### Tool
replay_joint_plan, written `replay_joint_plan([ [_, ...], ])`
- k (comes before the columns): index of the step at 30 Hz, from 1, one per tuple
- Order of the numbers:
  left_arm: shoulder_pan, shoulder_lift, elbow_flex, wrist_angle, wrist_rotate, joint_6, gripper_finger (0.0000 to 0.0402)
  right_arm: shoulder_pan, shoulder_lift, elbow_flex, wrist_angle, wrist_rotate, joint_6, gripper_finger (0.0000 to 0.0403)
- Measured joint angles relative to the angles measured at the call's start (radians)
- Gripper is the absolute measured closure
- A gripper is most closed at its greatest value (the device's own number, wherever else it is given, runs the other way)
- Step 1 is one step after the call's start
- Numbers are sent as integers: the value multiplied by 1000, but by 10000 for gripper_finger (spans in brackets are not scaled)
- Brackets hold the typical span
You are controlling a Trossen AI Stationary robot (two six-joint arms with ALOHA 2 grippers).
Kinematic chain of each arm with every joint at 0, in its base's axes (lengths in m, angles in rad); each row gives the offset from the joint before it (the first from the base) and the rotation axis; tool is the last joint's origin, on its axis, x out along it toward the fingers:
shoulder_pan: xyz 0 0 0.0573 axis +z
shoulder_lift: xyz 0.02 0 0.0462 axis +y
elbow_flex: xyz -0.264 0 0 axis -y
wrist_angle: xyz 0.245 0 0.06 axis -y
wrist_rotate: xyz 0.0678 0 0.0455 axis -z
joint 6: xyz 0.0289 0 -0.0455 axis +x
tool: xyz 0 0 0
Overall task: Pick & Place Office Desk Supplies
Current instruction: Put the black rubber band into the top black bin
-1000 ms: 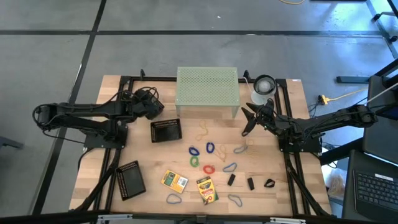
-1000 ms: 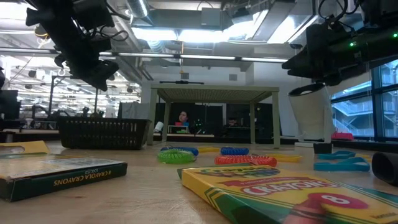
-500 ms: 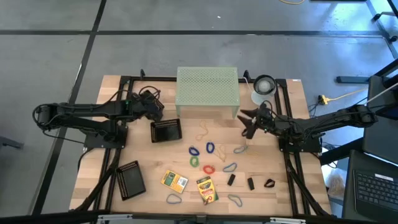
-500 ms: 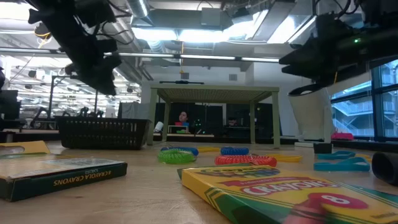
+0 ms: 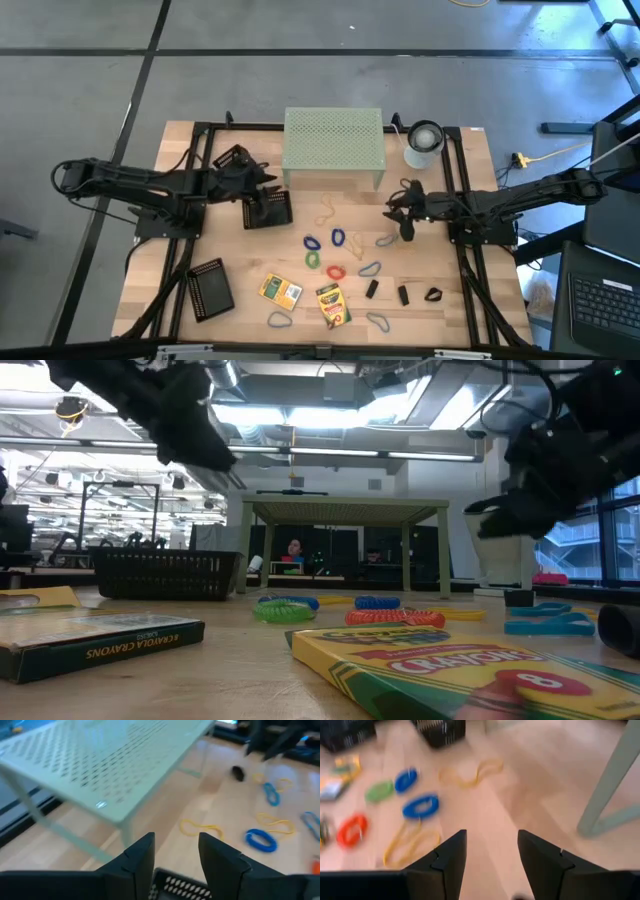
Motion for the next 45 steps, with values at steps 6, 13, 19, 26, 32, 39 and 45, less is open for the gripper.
replay_joint_plan([
  [6,-36,0,0,44,-11,4,254,-1,0,0,-128,-22,-22,223],
  [13,-45,0,0,75,-51,4,257,-1,0,0,-179,-22,-35,223],
  [19,-45,0,0,77,-51,4,258,-1,33,0,-177,-8,-42,223],
  [26,-45,0,0,75,-51,4,258,-1,159,0,-177,5,-19,223],
  [32,-45,0,0,65,-51,4,258,-1,247,1,-134,5,-19,223],
  [39,-45,0,0,50,-51,4,258,-2,291,2,-84,-6,-19,226],
  [45,-45,0,0,50,-51,4,258,-1,293,1,-63,-20,-19,274],
])
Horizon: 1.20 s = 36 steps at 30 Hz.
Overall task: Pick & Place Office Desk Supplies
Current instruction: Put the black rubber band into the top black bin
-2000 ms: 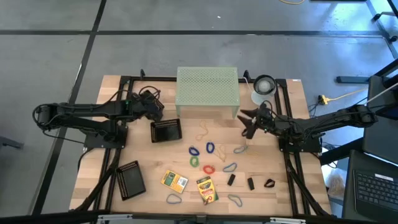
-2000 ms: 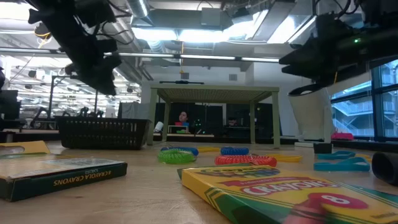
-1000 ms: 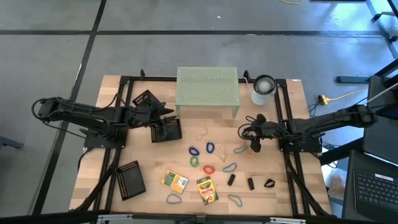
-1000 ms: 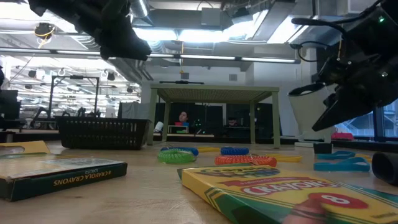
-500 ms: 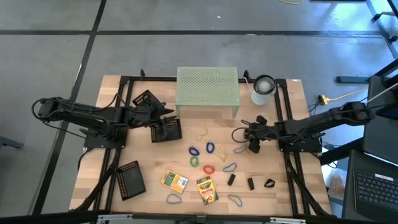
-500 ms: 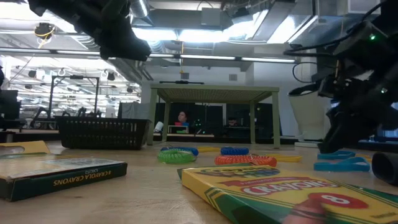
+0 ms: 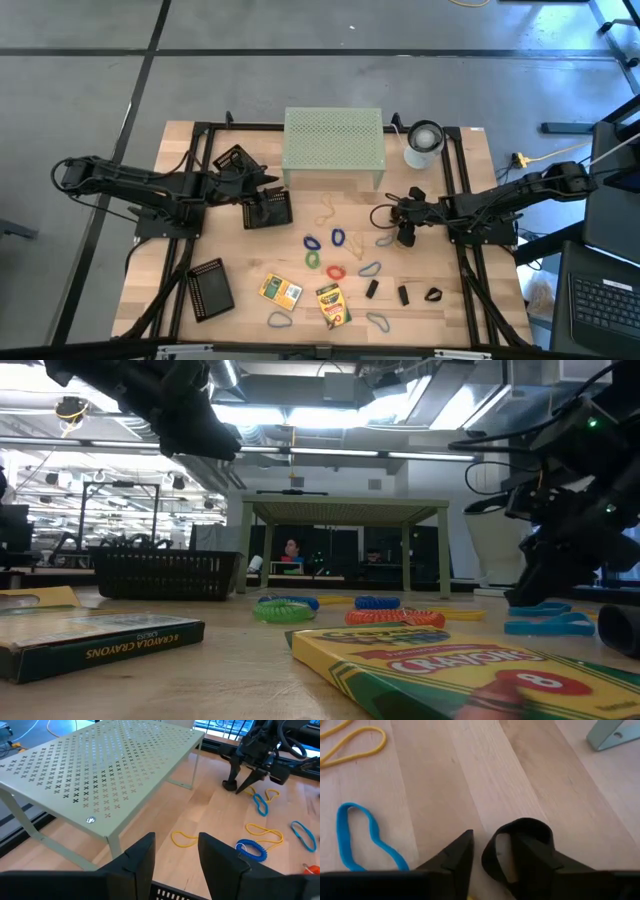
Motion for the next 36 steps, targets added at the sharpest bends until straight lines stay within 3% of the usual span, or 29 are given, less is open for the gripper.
replay_joint_plan([
  [8,0,0,0,-3,0,0,258,0,0,-2,31,-13,3,392],
  [14,0,3,0,-2,3,41,258,0,0,-2,198,-38,-11,392],
  [19,0,31,0,12,70,66,258,1,0,10,443,-154,-76,397],
  [23,-7,85,0,80,74,125,256,1,0,93,482,-229,-130,396],
  [30,-33,220,0,341,77,305,228,0,1,253,468,-315,-188,396],
  [36,-39,329,0,634,80,370,204,0,52,364,467,-291,-188,396],
])
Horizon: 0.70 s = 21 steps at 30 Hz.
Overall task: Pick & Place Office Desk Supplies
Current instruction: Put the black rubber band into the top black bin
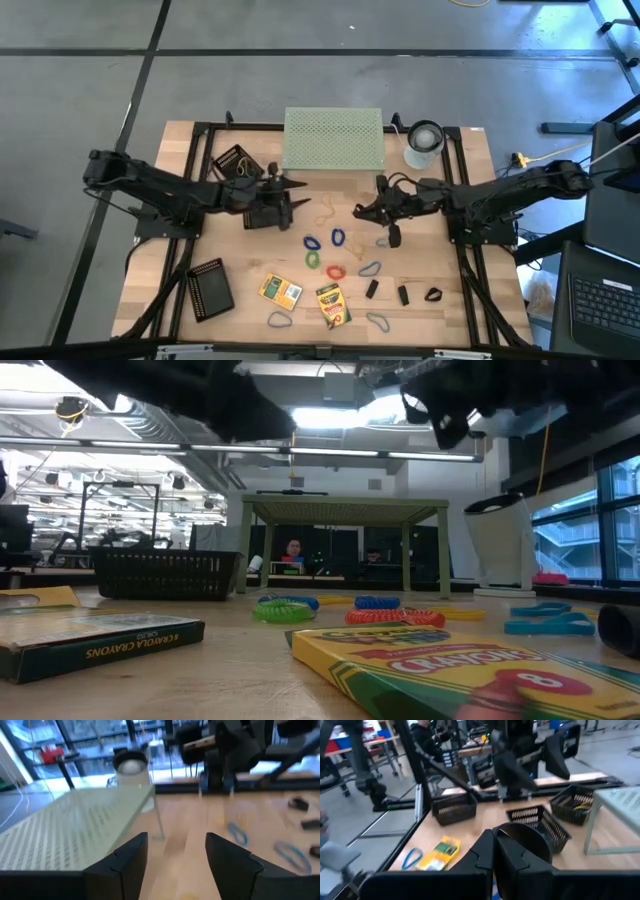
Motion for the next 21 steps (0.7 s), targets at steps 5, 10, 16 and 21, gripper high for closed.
replay_joint_plan([
  [5,0,100,0,181,49,-1,196,0,101,80,69,30,-1,396],
  [10,0,191,0,356,79,65,197,0,225,170,116,28,-23,396],
  [16,0,231,0,440,122,93,195,0,351,270,116,28,-59,396],
  [21,0,232,0,438,140,93,200,0,415,326,116,19,-83,396],
])
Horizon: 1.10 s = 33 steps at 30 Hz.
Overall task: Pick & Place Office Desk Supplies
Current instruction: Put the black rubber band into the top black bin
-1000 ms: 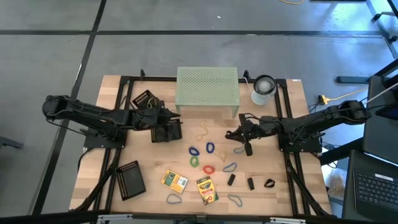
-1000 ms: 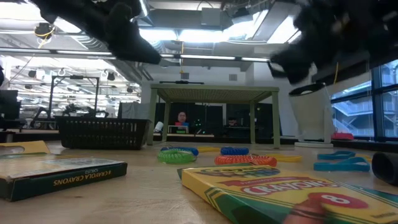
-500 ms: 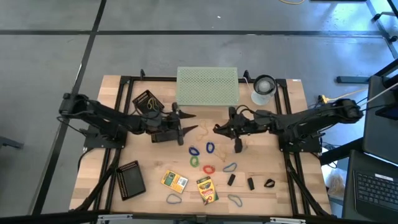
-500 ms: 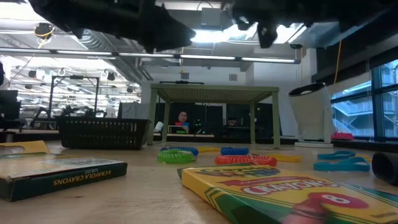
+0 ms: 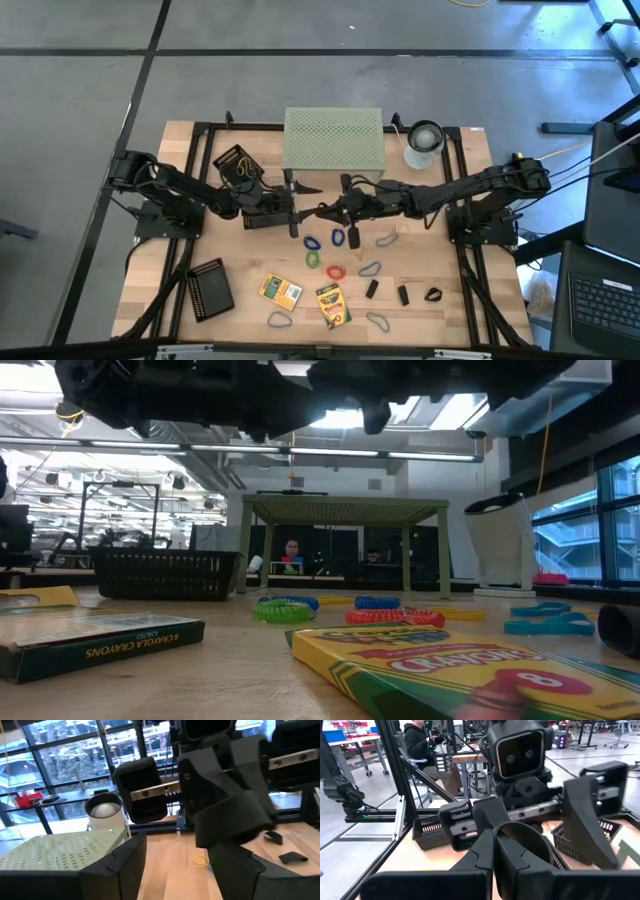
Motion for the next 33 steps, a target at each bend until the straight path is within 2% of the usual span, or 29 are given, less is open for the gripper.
replay_joint_plan([
  [4,0,0,0,-3,23,0,201,0,14,14,4,-17,-17,396],
  [10,0,0,0,5,172,0,204,-4,14,15,7,-18,-19,396],
  [14,0,0,0,5,168,0,217,-4,14,15,8,-18,-21,396],
  [19,0,0,0,5,165,0,259,-4,14,15,8,-18,-21,396],
  [28,0,0,0,3,164,35,383,-4,14,15,6,-18,-21,396],
  [33,0,0,0,3,172,35,397,-4,14,15,2,-18,-12,387],
])
